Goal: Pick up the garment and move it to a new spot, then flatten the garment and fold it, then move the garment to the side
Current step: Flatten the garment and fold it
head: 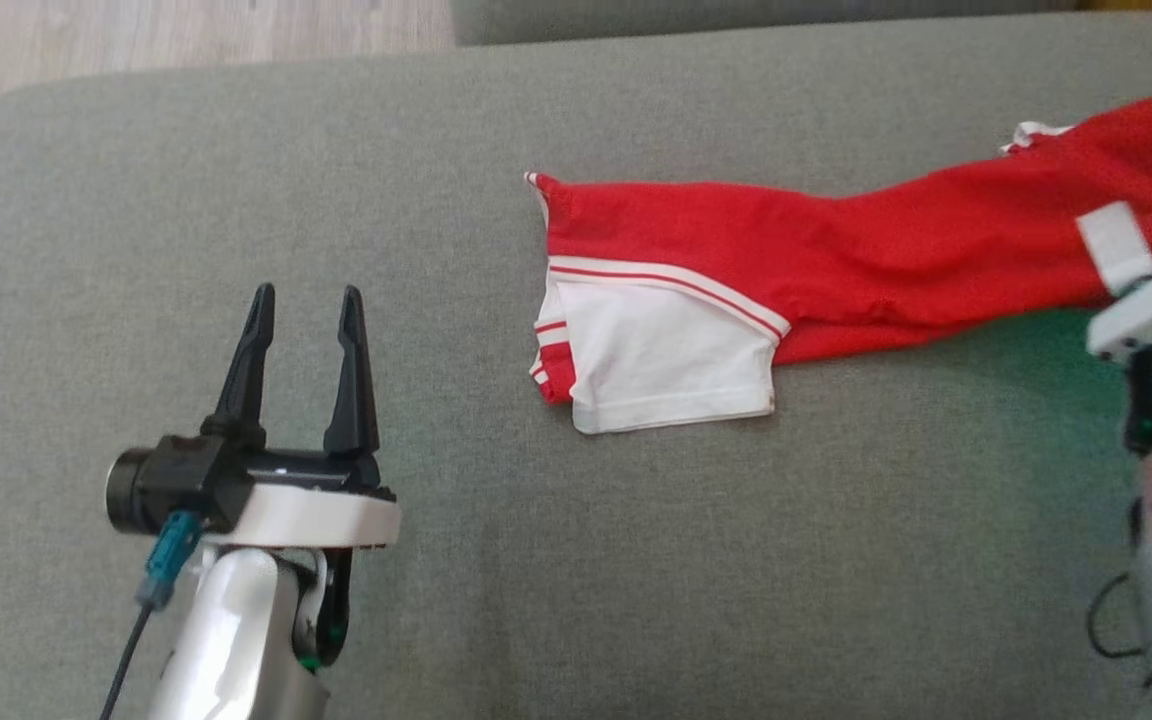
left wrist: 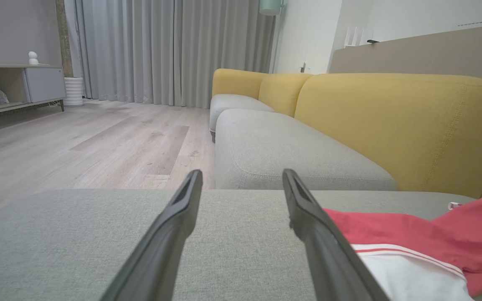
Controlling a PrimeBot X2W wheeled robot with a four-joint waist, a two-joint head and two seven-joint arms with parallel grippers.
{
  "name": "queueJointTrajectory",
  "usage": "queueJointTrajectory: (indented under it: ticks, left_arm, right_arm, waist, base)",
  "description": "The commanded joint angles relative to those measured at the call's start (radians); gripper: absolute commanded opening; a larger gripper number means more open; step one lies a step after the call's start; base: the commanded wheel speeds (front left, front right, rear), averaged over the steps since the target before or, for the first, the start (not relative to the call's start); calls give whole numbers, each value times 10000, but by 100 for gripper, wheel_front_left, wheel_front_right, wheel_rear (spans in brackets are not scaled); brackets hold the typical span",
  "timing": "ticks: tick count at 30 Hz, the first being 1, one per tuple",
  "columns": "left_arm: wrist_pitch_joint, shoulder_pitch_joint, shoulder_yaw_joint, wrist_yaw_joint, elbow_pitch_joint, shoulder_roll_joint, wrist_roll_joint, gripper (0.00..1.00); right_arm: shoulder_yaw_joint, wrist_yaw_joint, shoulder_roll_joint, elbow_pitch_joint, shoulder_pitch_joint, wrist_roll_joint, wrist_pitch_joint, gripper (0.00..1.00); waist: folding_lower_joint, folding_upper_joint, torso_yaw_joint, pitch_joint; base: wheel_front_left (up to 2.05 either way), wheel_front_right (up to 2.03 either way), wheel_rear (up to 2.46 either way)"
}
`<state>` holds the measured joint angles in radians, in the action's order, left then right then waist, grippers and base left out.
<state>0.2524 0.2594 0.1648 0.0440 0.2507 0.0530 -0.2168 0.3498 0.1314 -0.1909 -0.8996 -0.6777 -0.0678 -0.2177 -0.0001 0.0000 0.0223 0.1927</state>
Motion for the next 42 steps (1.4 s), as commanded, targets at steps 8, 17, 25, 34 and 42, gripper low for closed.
queueJointTrajectory:
  ticks: [8, 17, 25, 34, 42]
  left_arm:
    - [93, -180, -433, 60, -354, 50, 117, 100]
    - [93, -317, -412, 79, -424, 34, 144, 100]
    - [93, -166, -262, 78, -396, 18, 127, 100]
    - [92, 261, 130, 85, -242, 9, 190, 100]
    - [92, 334, 276, 22, -181, 0, 92, 100]
  right_arm:
    - [-1800, -7, 905, 1207, -61, -686, 316, 0]
    - [-3991, -7, 1397, 1922, 183, -1972, 679, 0]
    - [-6816, -7, 1404, 1599, 108, -4089, 400, 0]
    - [-9101, -7, 1405, 373, -296, -5750, -119, 0]
    - [-10508, -7, 1406, -130, -63, -7555, -155, 100]
  waist:
    - [1, 0, 86, -740]
    - [1, 0, 536, -986]
    - [1, 0, 1021, -691]
    - [1, 0, 1735, -242]
    - [1, 0, 2064, -149]
  base:
    - [0, 0, 0]
    - [0, 0, 0]
    - [0, 0, 0]
    - [0, 0, 0]
    - [0, 0, 0]
